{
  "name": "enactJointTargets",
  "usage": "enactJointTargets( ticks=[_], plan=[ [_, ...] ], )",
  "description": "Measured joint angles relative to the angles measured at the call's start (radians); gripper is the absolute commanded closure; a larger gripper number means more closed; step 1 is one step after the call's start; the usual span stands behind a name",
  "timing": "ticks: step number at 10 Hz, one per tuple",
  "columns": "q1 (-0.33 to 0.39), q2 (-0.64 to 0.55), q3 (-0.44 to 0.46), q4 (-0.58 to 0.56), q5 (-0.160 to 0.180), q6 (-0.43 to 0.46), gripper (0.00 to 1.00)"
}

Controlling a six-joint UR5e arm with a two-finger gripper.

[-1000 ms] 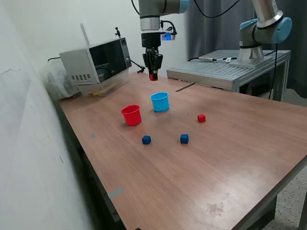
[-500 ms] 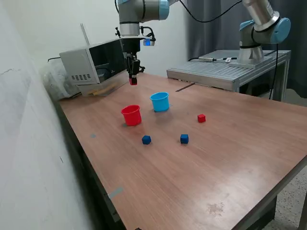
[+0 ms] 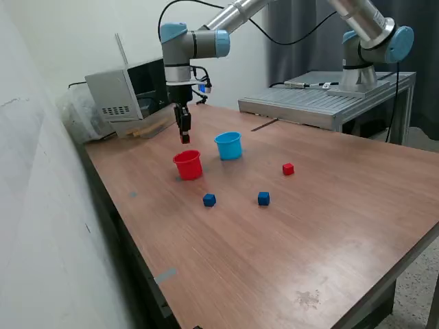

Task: Place red objects in the red bin, and blue objects in the blue bin.

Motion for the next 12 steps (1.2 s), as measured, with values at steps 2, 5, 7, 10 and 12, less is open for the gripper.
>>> enactJointTargets(
  ticks=[2,5,7,10,12],
  plan=[
    [-0.001,0.027,-0.002,-0.016,-0.002,0.001,1.00],
    [-0.016,0.042,-0.005,-0.027,-0.004,0.001,1.00],
    [-0.032,0.043,-0.004,-0.033,-0.005,0.001,0.00],
    [-0.038,0.039,0.000,-0.035,-0.011,0.001,0.00],
    [-0.028,-0.005,0.016,-0.023,-0.016,0.002,0.00]
  ],
)
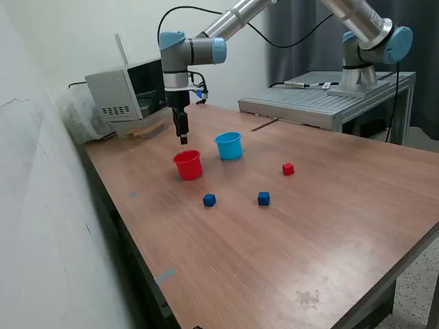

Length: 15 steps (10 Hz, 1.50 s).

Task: Place red objects in the red bin, and blue objects in the blue bin.

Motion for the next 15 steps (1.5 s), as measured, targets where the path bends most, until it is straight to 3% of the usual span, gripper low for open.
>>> enactJointTargets(
  ticks=[4,8,9,12,15],
  plan=[
    [0.070,-0.219,0.169,0.138,0.004,0.020,0.00],
    [0.116,-0.373,0.357,0.239,0.012,0.176,0.00],
    [0.129,-0.389,0.398,0.247,0.033,0.213,0.00],
    [0.191,-0.405,0.496,0.188,0.121,0.275,0.00],
    [0.239,-0.330,0.518,0.058,0.139,0.338,0.00]
  ],
)
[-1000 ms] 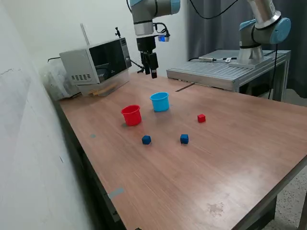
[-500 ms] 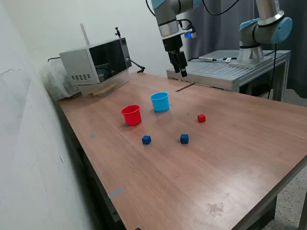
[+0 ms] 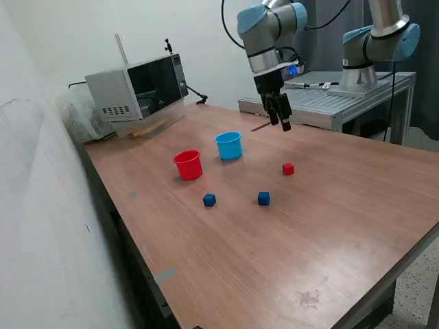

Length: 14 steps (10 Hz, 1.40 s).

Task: Place red objects in the red bin, and blue objects in the blue bin.

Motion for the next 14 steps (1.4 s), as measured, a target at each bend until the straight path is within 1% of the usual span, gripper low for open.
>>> enactJointTargets(
  ticks=[2,5,8,13,14],
  plan=[
    [0.009,0.070,0.000,-0.066,0.001,0.016,0.00],
    [0.036,0.139,-0.007,-0.112,-0.001,0.030,0.00],
    [0.062,0.172,-0.020,-0.135,-0.006,0.032,0.00],
    [0.067,0.206,-0.030,-0.170,-0.015,0.031,0.00],
    [0.067,0.208,-0.031,-0.173,-0.018,0.031,1.00]
  ],
)
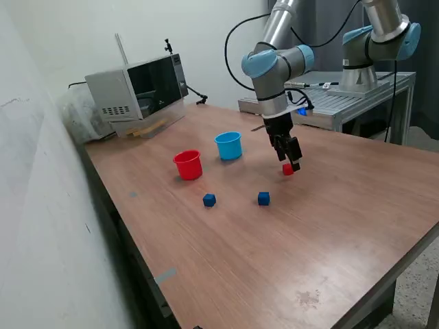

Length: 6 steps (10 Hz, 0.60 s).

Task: Place red objects in the red bin, and blue objects in the blue bin.

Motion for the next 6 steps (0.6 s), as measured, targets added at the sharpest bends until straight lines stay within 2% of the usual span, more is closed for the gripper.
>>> enactJointTargets(
  ticks=[6],
  plan=[
    [-0.002,0.000,0.004,-0.006,-0.031,-0.008,1.00]
  ],
)
